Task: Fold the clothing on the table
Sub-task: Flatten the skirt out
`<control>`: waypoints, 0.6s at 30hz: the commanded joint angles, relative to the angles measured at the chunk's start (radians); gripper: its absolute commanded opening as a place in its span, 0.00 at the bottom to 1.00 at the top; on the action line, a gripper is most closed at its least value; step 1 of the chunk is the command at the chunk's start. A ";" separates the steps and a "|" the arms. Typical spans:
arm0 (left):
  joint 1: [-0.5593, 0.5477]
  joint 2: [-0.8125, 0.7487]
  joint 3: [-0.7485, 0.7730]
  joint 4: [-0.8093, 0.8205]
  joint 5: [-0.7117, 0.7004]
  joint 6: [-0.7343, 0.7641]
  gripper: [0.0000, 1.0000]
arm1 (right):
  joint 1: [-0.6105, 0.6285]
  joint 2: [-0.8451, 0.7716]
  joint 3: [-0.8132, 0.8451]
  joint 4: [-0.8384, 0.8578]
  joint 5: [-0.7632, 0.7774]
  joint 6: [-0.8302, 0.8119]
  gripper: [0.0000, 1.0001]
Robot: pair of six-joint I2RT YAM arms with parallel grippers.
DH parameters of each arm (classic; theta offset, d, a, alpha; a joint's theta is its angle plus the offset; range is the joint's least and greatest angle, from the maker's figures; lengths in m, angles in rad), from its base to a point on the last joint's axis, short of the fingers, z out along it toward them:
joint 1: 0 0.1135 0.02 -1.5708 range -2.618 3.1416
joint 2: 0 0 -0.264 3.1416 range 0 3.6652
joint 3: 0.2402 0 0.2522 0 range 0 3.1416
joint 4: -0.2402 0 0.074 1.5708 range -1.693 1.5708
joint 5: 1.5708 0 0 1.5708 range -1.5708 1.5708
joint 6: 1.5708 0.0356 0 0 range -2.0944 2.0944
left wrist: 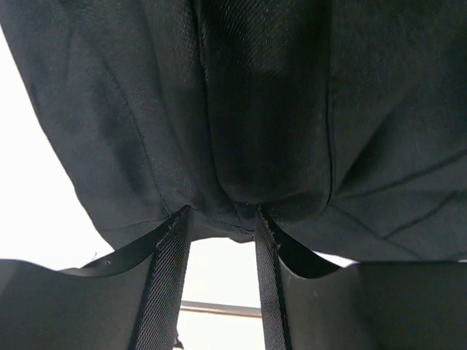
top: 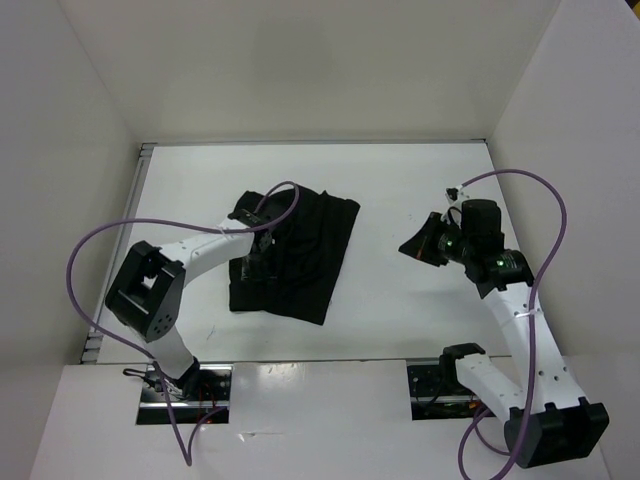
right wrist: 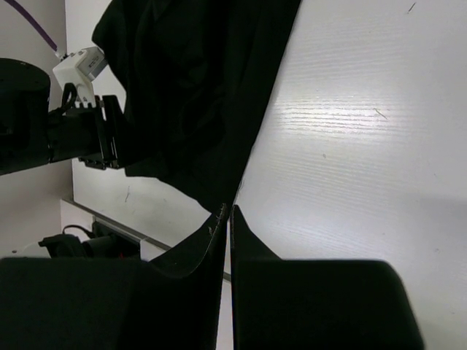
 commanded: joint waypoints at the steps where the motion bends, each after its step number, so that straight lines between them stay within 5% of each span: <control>1: -0.014 0.039 0.033 0.021 -0.026 -0.033 0.47 | -0.008 0.013 -0.002 0.010 -0.019 -0.020 0.09; 6: -0.023 0.082 0.042 0.061 -0.017 -0.043 0.42 | -0.008 0.041 0.008 0.010 -0.030 -0.040 0.10; 13: -0.043 0.150 0.042 0.079 -0.060 -0.061 0.19 | -0.008 0.059 0.017 0.010 -0.039 -0.059 0.10; 15: -0.052 0.174 0.042 0.079 -0.060 -0.061 0.02 | -0.008 0.068 0.026 0.010 -0.039 -0.069 0.10; 18: -0.063 0.165 0.054 0.079 -0.072 -0.070 0.00 | -0.008 0.068 0.026 0.010 -0.039 -0.078 0.10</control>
